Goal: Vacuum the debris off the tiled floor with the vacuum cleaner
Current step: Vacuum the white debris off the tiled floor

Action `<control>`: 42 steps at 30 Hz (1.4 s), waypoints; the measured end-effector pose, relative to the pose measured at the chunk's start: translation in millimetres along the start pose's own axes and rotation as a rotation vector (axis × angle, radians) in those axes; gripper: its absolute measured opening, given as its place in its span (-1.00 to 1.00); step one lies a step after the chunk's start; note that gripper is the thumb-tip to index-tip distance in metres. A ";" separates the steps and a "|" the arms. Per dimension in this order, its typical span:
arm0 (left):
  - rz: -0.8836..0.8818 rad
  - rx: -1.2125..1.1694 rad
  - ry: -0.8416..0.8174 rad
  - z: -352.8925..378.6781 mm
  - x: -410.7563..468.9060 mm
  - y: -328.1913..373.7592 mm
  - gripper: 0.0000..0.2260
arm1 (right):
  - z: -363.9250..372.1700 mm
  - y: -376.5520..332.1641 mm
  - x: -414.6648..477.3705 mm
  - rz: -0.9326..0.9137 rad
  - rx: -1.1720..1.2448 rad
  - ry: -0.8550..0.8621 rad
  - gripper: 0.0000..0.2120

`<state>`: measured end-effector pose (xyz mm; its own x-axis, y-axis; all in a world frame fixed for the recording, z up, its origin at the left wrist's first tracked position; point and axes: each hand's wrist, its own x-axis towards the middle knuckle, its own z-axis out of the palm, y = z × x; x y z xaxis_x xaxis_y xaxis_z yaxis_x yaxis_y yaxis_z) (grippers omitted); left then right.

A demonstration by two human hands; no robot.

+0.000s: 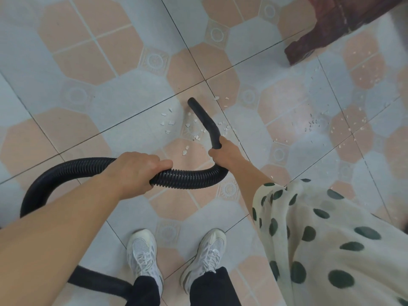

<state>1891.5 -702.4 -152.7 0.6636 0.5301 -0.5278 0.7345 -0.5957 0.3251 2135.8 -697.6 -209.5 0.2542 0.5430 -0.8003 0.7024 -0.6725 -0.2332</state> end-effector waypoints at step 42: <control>-0.061 -0.107 -0.103 29.5 -24.7 99.9 -0.74 | 1.7 75.1 -29.4 -0.082 -0.205 -0.107 -0.58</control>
<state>1944.3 -792.7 -130.3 0.6033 0.4956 -0.6248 0.7876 -0.4936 0.3689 2179.9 -764.9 -204.5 0.1261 0.5278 -0.8400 0.8408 -0.5062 -0.1919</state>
